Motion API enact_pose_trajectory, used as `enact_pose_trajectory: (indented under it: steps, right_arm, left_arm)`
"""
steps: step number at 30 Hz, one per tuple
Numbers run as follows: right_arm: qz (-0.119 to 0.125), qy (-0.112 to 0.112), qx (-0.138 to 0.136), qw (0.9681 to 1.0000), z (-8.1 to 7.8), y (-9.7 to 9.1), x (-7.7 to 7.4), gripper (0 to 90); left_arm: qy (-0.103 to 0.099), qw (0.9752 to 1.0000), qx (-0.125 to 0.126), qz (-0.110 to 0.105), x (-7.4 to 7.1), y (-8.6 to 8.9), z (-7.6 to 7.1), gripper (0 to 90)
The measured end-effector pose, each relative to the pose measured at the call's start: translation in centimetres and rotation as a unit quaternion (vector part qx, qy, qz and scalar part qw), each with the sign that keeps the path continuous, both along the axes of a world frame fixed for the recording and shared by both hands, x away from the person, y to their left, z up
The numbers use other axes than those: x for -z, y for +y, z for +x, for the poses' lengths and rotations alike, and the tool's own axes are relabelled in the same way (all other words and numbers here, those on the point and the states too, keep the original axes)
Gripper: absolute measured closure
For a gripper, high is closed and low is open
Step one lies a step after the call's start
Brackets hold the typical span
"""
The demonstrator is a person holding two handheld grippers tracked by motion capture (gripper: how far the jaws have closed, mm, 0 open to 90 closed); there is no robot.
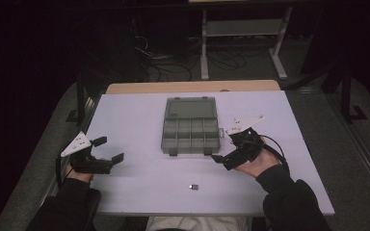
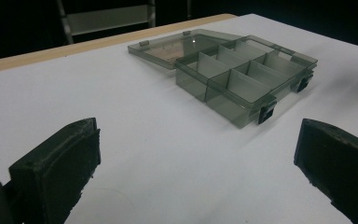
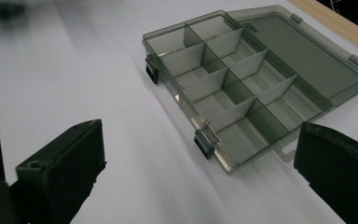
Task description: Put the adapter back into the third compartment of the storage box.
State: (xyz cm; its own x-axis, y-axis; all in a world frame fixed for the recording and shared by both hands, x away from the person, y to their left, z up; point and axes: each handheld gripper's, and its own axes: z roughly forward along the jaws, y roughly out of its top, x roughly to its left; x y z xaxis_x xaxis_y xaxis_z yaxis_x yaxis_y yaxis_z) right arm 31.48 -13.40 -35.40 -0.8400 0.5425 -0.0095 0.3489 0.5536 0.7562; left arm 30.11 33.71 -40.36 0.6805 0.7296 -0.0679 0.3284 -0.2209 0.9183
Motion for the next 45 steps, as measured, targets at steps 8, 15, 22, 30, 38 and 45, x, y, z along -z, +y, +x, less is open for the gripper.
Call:
enact_pose_trajectory:
  steps: [8,15,22,30,38,45]
  right_arm:
    - [-0.016,0.005,-0.019,0.9997,0.2,1.5,0.4,1.3]
    - [-0.030,0.012,-0.031,0.9990,0.3,2.8,1.1,1.2]
    - [-0.041,0.021,-0.052,0.9976,0.2,4.3,1.5,1.2]
    - [-0.050,0.029,-0.068,0.9960,0.0,5.5,2.1,1.2]
    - [-0.061,0.040,-0.087,0.9935,-0.3,6.7,2.9,1.3]
    - [-0.073,0.048,-0.105,0.9906,-0.6,7.6,3.4,1.3]
  left_arm:
    - [0.000,1.0000,0.000,0.000,0.0,0.0,0.0,0.0]
    - [0.000,1.0000,0.002,0.001,0.0,0.0,0.0,0.0]
    - [0.000,1.0000,0.001,0.001,0.0,0.0,0.0,0.0]
    - [0.000,1.0000,0.002,0.001,0.0,0.0,0.0,0.0]
    - [0.000,1.0000,0.003,0.001,0.0,0.0,0.0,0.0]
    - [-0.001,1.0000,0.003,0.000,0.0,0.0,0.0,0.0]
